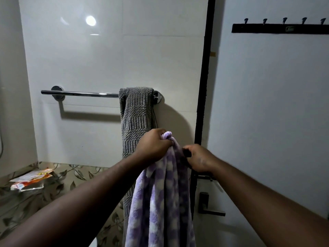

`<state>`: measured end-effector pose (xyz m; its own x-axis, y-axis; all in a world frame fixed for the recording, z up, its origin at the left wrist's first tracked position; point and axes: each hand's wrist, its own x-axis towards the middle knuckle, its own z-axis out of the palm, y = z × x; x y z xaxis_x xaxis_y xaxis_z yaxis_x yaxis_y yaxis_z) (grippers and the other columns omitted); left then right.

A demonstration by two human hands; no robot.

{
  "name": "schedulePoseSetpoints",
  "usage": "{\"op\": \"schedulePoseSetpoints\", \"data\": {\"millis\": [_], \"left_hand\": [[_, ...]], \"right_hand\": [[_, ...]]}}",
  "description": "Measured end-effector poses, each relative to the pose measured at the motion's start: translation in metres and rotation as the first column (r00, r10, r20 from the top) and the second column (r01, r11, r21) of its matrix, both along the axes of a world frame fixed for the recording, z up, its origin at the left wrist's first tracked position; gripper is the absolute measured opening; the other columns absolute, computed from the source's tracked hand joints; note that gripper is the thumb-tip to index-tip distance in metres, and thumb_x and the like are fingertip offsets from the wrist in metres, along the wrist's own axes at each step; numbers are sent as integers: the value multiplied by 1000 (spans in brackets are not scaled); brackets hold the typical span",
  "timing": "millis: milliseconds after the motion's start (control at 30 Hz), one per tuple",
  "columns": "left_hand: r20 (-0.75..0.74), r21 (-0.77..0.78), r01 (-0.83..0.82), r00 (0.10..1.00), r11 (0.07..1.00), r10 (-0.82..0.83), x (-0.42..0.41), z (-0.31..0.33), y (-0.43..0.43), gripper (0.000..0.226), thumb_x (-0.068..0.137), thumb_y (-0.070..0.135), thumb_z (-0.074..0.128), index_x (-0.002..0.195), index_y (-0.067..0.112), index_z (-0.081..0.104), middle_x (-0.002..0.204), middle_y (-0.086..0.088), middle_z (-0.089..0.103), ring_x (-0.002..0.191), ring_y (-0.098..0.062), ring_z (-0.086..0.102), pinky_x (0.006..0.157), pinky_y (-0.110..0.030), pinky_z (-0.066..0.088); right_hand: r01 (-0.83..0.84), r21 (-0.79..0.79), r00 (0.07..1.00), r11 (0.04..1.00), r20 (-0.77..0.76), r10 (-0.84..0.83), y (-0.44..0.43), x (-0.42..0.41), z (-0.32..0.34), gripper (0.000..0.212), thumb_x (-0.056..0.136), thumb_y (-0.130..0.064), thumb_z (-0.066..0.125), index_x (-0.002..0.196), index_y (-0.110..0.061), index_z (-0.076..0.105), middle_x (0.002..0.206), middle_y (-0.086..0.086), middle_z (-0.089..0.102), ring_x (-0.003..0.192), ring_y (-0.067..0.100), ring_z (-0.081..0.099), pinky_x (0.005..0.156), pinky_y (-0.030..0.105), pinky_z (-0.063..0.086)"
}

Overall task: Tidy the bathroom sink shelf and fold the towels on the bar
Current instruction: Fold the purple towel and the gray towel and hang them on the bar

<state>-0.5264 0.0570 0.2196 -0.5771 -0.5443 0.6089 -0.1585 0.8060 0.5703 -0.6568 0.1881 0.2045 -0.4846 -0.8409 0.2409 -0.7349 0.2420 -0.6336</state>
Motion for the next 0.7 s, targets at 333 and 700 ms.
{"op": "schedulePoseSetpoints", "data": {"millis": [333,700], "left_hand": [[87,190,319,936,928,-340,-2,-3,-1,61,82,28,85,138,25,61,125,10,68,111,-4,62,95,-21,48],[-69,93,71,996,993,-65,5,8,-7,16,84,34,70,76,21,68,68,10,68,64,-7,60,62,-28,48]], "right_hand": [[132,-366,716,921,678,166,-12,16,15,5,99,-5,61,99,-4,66,82,18,68,64,23,63,59,31,56],[-31,-255,760,966,622,188,5,2,0,15,94,-22,71,103,-10,70,102,15,74,88,24,67,84,37,53]]}}
